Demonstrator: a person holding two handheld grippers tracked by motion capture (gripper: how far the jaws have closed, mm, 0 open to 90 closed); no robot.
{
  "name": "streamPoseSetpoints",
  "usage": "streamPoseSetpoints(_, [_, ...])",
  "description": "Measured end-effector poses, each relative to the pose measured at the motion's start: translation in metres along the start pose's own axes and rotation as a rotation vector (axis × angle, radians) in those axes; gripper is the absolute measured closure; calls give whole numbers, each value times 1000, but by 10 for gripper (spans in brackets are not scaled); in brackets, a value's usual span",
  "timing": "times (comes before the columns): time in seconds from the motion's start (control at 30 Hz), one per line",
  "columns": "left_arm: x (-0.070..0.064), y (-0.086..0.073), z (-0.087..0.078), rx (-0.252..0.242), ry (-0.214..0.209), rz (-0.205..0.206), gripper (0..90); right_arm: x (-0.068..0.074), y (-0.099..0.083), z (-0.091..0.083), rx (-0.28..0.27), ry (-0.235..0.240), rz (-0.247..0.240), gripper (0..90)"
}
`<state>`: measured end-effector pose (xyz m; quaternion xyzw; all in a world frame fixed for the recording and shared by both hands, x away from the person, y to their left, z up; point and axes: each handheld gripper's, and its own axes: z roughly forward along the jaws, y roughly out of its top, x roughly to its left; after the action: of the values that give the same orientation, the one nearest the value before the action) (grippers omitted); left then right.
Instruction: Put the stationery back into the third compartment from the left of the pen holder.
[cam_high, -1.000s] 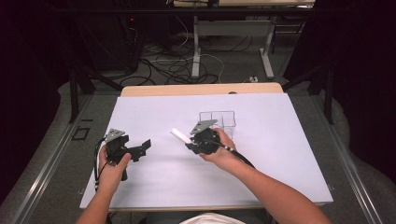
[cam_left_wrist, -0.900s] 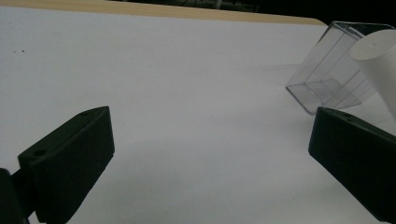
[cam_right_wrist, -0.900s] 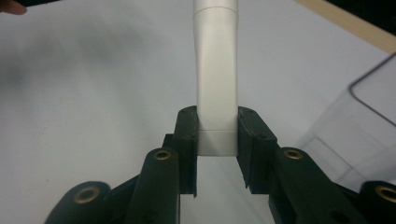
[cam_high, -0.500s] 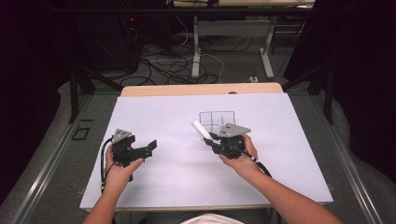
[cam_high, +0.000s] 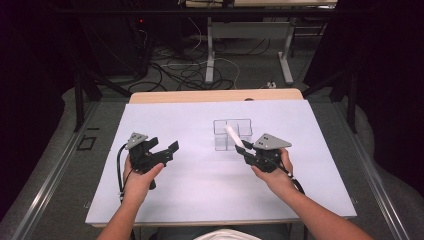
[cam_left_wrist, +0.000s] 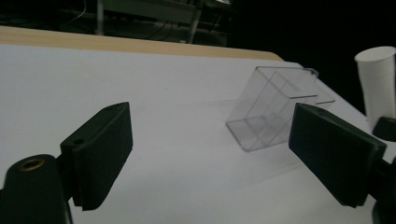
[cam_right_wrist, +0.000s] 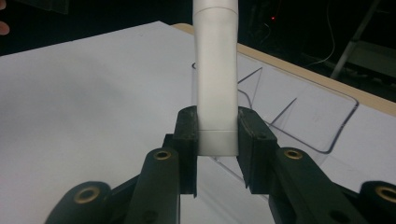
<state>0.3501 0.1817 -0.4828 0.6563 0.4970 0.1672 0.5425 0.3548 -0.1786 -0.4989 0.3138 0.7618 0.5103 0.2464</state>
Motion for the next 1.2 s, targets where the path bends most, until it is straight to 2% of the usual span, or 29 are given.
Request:
streamPoseSetpoints(0.13, [-14, 9, 9, -6, -59, -7, 161, -4, 3, -4, -32, -25, 16, 711])
streamPoseSetpoints(0.27, [-27, 19, 18, -12, -93, -13, 199, -6, 5, -6, -40, -46, 11, 711])
streamPoseSetpoints(0.33, [-33, 24, 22, -17, -108, -2, 216, -5, 5, -6, -47, -47, 9, 711])
streamPoseSetpoints(0.43, [-43, 30, 28, -2, -125, 22, 219, -2, 6, -6, -49, -47, -1, 711])
streamPoseSetpoints(0.57, [-54, 34, 37, 19, -162, 20, 250, 2, 8, -6, -49, -44, -2, 711])
streamPoseSetpoints(0.63, [-59, 35, 42, 38, -170, 0, 267, 3, 8, -6, -57, -41, -9, 711])
streamPoseSetpoints(0.7, [-63, 34, 46, 45, -195, -34, 319, 4, 9, -5, -62, -39, -15, 711])
streamPoseSetpoints(0.83, [-69, 33, 56, 71, -288, -86, 371, 6, 9, -4, -62, -32, -15, 711])
streamPoseSetpoints(0.87, [-70, 32, 58, 75, -297, -92, 381, 7, 9, -4, -67, -32, -10, 711])
streamPoseSetpoints(0.93, [-72, 32, 62, 82, -302, -89, 405, 8, 10, -3, -58, -23, -11, 711])
streamPoseSetpoints(1.1, [-77, 30, 72, 88, -323, -113, 422, 12, 10, -2, -58, -13, 0, 711])
streamPoseSetpoints(1.17, [-80, 29, 76, 92, -338, -141, 422, 13, 11, -1, -56, -7, -1, 711])
streamPoseSetpoints(1.2, [-81, 29, 78, 97, -340, -141, 423, 14, 11, -1, -60, -4, 1, 711])
